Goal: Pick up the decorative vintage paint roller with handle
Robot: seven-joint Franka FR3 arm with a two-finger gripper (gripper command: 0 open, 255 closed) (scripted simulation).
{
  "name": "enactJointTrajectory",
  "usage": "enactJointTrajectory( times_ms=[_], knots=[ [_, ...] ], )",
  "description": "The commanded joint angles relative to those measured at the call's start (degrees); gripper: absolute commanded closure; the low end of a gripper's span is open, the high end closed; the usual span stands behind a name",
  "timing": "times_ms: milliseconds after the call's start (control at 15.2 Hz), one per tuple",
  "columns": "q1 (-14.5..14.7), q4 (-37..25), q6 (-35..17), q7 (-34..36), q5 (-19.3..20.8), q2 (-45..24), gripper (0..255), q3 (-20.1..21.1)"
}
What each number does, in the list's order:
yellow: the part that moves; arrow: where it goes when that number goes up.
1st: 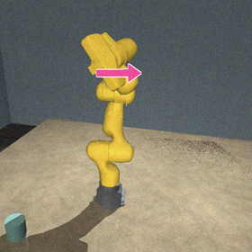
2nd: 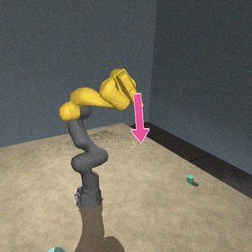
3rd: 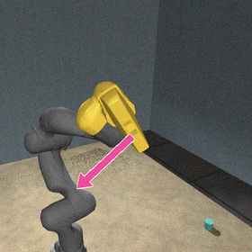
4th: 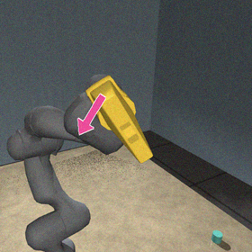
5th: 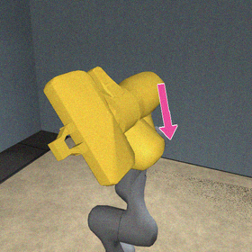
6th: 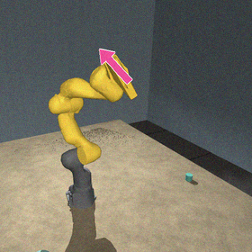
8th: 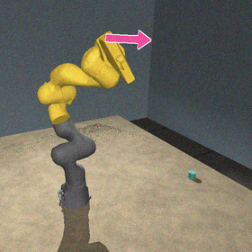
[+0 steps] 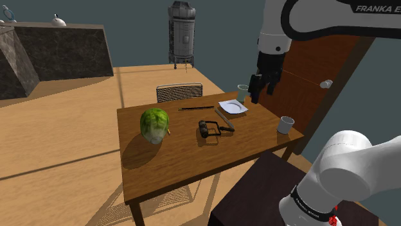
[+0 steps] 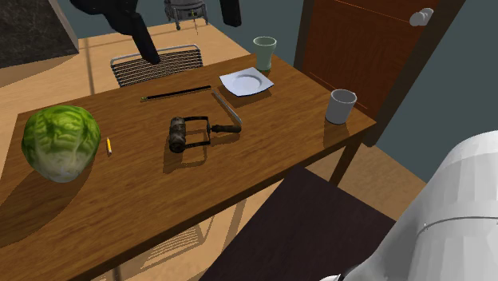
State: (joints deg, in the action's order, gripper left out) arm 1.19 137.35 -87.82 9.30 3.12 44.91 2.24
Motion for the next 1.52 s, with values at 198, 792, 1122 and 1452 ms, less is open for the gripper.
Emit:
enactJointTrajectory(
  times_ms=[198,792,1122,1452],
  knots=[
    [-1.2,2.3,-6.1,2.2,0.1,-3.7,0,-0.2],
    [-4.9,5.1,-23.9,8.5,0.8,-18.6,0,-1.3],
    [-6.8,4.0,-32.9,11.8,1.3,-28.7,0,-2.1],
    [-8.5,1.0,-40.8,14.9,1.6,-39.4,0,-3.3]
  ],
)
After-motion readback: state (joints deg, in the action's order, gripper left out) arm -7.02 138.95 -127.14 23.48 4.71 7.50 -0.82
